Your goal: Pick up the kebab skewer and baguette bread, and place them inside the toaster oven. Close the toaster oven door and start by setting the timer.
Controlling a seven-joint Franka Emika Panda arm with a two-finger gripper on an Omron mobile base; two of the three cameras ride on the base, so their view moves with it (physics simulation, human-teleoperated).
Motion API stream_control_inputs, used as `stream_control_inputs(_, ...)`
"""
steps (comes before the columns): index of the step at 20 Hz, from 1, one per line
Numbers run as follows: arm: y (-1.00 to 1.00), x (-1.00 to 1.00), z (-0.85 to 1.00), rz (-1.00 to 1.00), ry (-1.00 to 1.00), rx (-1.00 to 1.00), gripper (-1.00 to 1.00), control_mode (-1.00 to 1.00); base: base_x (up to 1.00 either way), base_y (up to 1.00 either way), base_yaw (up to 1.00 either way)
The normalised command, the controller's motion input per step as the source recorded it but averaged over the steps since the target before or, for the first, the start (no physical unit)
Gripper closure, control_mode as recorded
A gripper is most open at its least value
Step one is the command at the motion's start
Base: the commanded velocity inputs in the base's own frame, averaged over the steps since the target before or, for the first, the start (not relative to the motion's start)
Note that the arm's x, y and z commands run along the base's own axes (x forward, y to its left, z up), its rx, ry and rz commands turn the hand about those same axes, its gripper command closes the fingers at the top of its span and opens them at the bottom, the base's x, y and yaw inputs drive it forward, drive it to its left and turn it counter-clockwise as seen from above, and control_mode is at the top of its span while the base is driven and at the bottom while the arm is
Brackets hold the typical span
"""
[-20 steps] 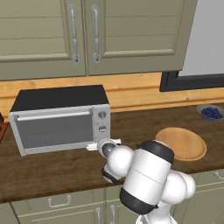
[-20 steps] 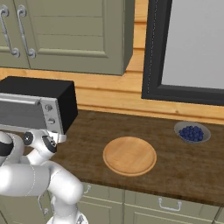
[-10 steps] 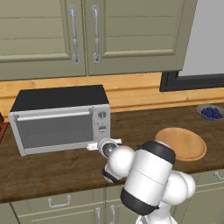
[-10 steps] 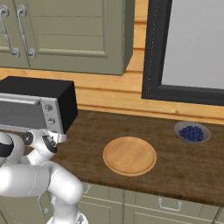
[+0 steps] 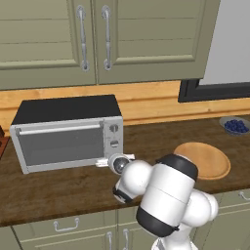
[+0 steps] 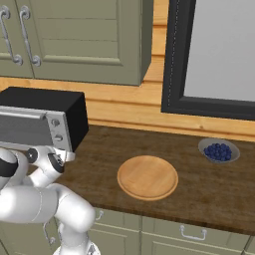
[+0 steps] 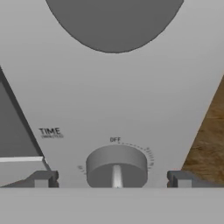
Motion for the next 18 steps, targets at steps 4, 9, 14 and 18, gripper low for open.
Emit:
stream_control_inputs(4,0.0,0.0,0.0,0.0,0.01,0.0,-1.0,-1.0,0.0,0.0,0.0)
stream_control_inputs(9,0.0,0.0,0.0,0.0,0.0,0.0,-1.0,-1.0,0.0,0.0,0.0)
stream_control_inputs(14,0.0,0.0,0.0,0.0,0.0,0.0,1.0,-1.0,0.0,0.0,0.0)
stream_control_inputs(18,0.0,0.0,0.0,0.0,0.0,0.0,1.0,-1.0,0.0,0.0,0.0)
